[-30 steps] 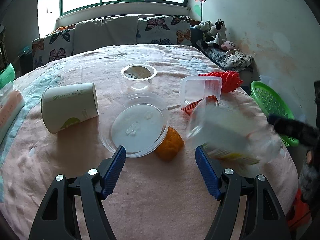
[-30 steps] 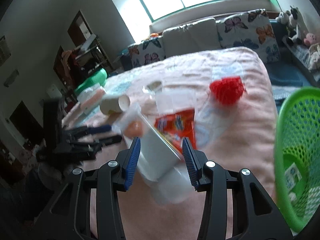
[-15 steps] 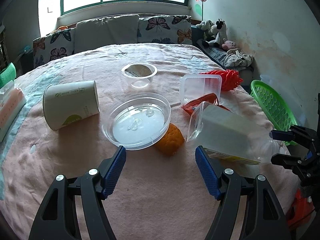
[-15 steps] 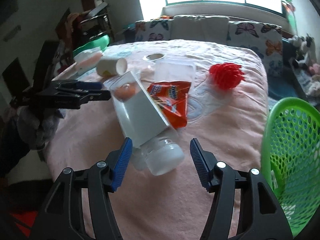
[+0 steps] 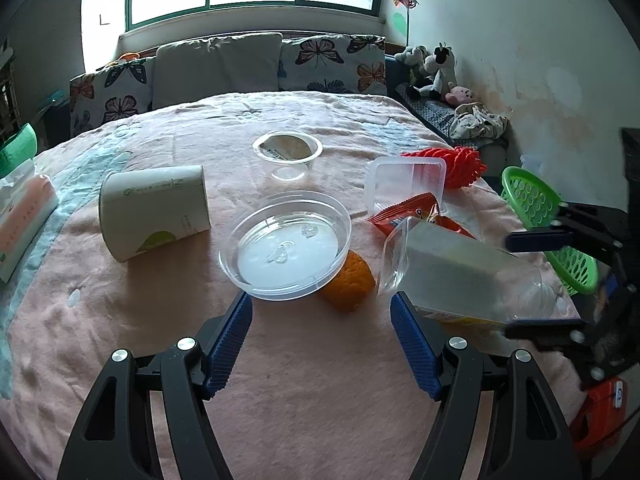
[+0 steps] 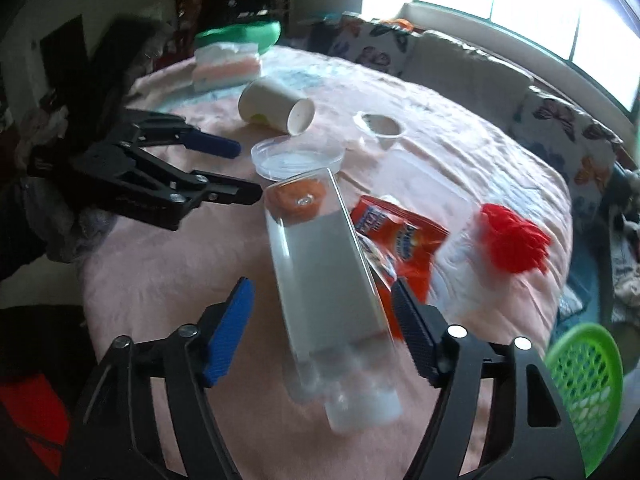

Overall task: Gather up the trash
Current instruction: 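Drop the white bottle into the basket while the left gripper grasps the clear lid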

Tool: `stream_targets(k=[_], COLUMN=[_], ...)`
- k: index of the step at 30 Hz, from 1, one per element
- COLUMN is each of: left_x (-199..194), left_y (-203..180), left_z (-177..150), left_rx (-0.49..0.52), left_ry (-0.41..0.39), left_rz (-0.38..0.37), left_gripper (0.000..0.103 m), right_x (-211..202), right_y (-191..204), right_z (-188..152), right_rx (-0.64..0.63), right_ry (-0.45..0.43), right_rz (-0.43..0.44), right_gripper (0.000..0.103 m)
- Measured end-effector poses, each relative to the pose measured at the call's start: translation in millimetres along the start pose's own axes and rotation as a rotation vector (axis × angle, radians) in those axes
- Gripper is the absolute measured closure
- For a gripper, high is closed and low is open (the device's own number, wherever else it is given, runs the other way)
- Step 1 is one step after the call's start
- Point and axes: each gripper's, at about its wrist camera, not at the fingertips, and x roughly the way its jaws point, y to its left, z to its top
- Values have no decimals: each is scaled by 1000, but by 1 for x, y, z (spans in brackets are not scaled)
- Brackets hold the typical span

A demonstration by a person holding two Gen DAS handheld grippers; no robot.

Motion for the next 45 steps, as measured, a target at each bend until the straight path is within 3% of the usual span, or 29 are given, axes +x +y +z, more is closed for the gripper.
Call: stream_targets(k=[7, 15, 22, 27, 33, 41, 45], left_x=[-2, -3, 1, 15, 27, 22, 11], left_y=[1, 1, -8, -11, -9, -7, -5], left_z=[-3, -1, 7, 15, 21, 24, 29], left_rx=[55, 104, 181, 214, 220, 212, 174], left_ry=[16, 21, 26, 52, 73, 49, 23], left_rz=[3, 14, -3, -21, -55, -64, -62], left_gripper=[34, 34, 41, 52, 71, 99, 99], right_x=[21, 13, -30, -70, -115, -142, -151], right_y=[10, 19, -10, -40, -75, -117, -136], right_z=[6, 3, -6, -20, -51, -95, -116], right_rx=[-52, -75, 122, 295, 459, 624, 706], right_ry=[46, 20, -60, -134, -216, -235, -248], right_rz=[-13, -70, -56, -42, -150, -277, -319], right_gripper=[39, 41, 41, 42, 43, 44, 44])
